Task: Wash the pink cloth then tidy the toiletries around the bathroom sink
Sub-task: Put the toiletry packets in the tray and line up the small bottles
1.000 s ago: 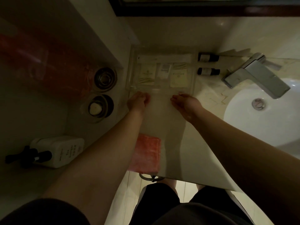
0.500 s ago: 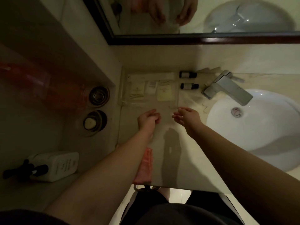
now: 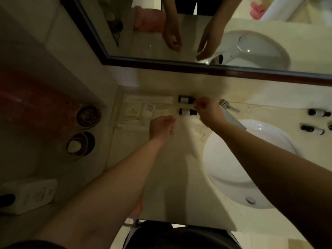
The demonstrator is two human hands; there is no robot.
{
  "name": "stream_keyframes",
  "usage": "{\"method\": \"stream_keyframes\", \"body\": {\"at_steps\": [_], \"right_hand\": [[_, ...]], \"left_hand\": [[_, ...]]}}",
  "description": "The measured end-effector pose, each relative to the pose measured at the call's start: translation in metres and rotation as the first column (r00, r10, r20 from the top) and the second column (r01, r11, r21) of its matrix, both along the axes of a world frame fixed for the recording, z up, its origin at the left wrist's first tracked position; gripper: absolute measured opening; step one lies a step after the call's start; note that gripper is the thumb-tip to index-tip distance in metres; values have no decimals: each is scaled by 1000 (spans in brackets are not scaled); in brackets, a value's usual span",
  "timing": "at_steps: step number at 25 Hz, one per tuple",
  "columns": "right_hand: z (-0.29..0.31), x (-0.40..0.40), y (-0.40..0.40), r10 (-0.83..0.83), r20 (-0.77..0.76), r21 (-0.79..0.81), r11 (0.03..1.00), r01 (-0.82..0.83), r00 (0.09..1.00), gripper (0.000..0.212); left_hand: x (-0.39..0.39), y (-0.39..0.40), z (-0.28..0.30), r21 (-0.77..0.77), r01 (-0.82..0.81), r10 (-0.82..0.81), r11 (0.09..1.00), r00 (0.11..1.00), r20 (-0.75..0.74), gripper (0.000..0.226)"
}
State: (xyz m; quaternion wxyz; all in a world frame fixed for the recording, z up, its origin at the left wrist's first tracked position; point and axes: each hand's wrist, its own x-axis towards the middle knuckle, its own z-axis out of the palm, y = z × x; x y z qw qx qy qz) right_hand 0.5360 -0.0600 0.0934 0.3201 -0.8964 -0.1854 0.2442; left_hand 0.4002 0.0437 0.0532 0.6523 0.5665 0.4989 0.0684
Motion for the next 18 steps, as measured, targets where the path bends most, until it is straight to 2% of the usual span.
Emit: {"method": "stream_keyframes", "body": {"at_steps": [4, 8, 11, 13, 15, 18], "right_hand": [[-16, 39, 20, 286, 119, -252, 935, -249, 951, 21], [-37, 61, 30, 451, 70, -283, 864, -416, 890, 29], [-55, 74, 32, 542, 15, -324, 798, -509, 840, 33], [-65, 81, 38, 531, 7, -368, 789, -492, 847, 38], [-75, 87, 46, 539, 10, -427, 764, -484, 842, 41], [-84, 94, 53, 544, -1, -476, 738, -479, 839, 42]], "left_hand": [[19, -2, -15, 240, 95, -83, 966, 995, -61, 21], [41, 0, -23, 357, 157, -129, 921, 987, -99, 22], [60, 4, -34, 536, 296, -250, 790, 955, -159, 17], [69, 8, -43, 620, 361, -245, 697, 932, -268, 16], [77, 10, -53, 669, 434, -223, 603, 897, -381, 19], [83, 12, -67, 668, 567, -277, 482, 822, -498, 23]]}}
